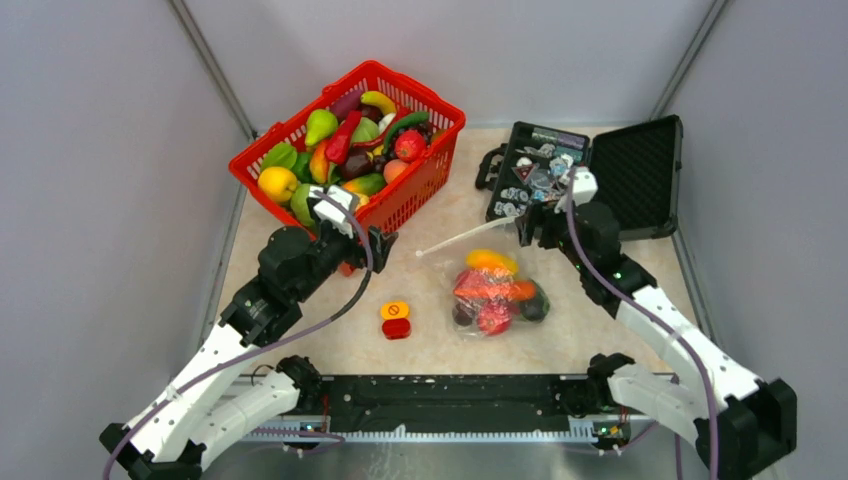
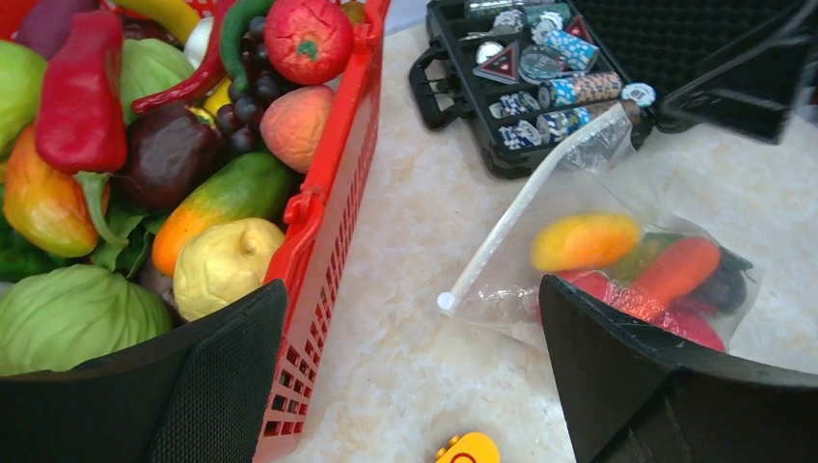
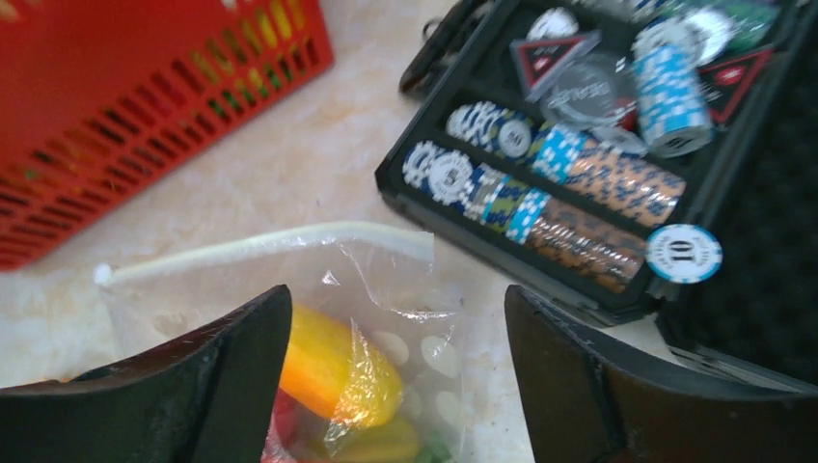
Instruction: Place the food in the zip-top bag and seal the zipper
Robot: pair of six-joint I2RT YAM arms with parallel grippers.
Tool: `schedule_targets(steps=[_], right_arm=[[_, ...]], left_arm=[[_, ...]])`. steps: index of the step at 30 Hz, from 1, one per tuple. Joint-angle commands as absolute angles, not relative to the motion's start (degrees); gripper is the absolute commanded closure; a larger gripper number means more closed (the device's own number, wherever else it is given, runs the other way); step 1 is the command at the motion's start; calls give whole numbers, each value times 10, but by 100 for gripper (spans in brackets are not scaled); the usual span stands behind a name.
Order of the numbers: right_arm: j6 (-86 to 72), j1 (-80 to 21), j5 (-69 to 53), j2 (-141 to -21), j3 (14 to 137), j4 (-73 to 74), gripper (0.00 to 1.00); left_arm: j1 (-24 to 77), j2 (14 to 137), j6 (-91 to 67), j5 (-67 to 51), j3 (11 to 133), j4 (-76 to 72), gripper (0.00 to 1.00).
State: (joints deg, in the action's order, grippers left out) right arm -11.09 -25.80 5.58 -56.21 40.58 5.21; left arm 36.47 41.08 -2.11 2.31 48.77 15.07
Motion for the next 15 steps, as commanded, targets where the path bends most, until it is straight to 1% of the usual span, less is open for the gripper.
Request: schedule_targets(steps=[1,3,5,7,9,10,12,15], right_arm=[[-154,-242,149,-477,401,24,15],[-177,-223,161,-458,390,25,10],[-211,-186,140,-450,389,40,8],[-238,-137,75,-454,394,53,8],[-261,-91,-27,-464,398,59,8],[-267,-75,-54,-469,402,64,8],[-263,-68,-76,-477,413,79,8],[-241,-67,-133,-466,418,80,10]], left_arm=[[363,406,-40,75,498,135,1],[362,415,-44,88,503,137,1],[362,430,-50,98,514,140,1],[360,456,-60,97,533,149,1],[354,488,-80,99,563,173,1],[351,501,-99,111,577,180,1],[347,532,-151,151,604,184,1],[347,583,-240,175,662,207,1]])
